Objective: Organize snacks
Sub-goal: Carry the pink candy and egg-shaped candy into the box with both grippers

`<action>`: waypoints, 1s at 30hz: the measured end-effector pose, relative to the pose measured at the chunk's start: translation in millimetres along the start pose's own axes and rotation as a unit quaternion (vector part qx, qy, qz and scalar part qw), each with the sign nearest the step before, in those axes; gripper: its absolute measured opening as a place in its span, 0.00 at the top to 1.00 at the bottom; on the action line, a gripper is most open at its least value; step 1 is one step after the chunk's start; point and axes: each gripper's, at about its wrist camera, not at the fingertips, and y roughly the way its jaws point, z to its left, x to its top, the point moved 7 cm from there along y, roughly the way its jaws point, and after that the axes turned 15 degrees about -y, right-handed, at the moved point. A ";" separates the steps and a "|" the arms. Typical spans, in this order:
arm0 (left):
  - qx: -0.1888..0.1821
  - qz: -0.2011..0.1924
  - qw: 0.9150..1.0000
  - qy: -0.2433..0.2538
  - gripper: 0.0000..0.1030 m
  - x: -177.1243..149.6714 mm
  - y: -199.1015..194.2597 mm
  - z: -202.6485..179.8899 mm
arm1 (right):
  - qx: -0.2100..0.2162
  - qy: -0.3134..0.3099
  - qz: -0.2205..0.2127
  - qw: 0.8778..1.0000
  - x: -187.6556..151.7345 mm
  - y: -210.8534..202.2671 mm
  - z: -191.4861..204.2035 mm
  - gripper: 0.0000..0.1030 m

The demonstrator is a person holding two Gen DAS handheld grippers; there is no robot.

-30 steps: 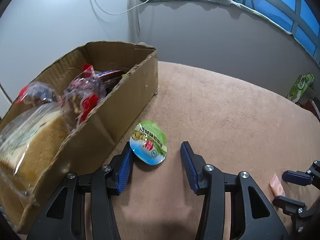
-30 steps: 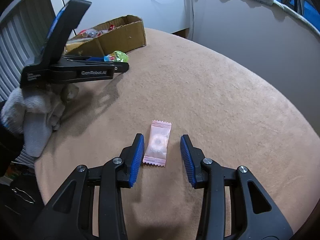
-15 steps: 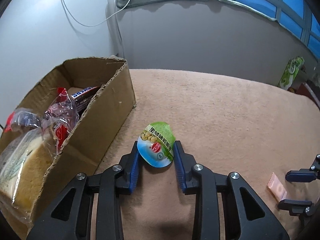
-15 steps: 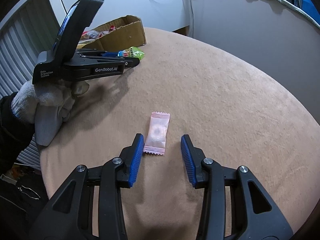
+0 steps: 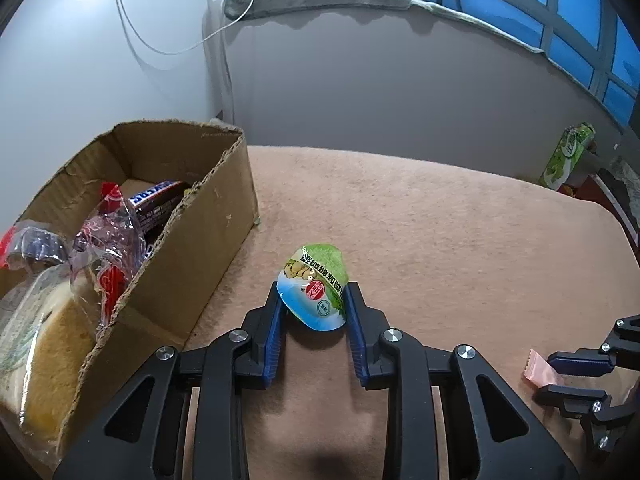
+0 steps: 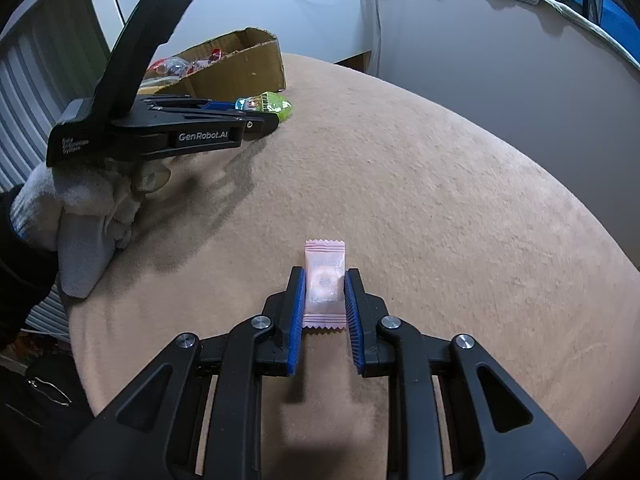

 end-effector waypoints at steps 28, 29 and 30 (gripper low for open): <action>-0.055 -0.103 0.993 -0.031 0.74 14.9 -135.5 45.5 | -0.022 0.004 -0.067 0.997 83.5 -57.9 31.6 0.80; -0.054 -0.106 0.992 -0.033 0.74 15.4 -138.5 49.6 | -0.022 0.003 -0.069 0.997 89.5 -56.6 33.2 0.80; -0.053 -0.109 0.992 -0.036 0.74 16.2 -141.4 54.5 | -0.023 0.003 -0.071 0.997 92.8 -55.9 34.3 0.80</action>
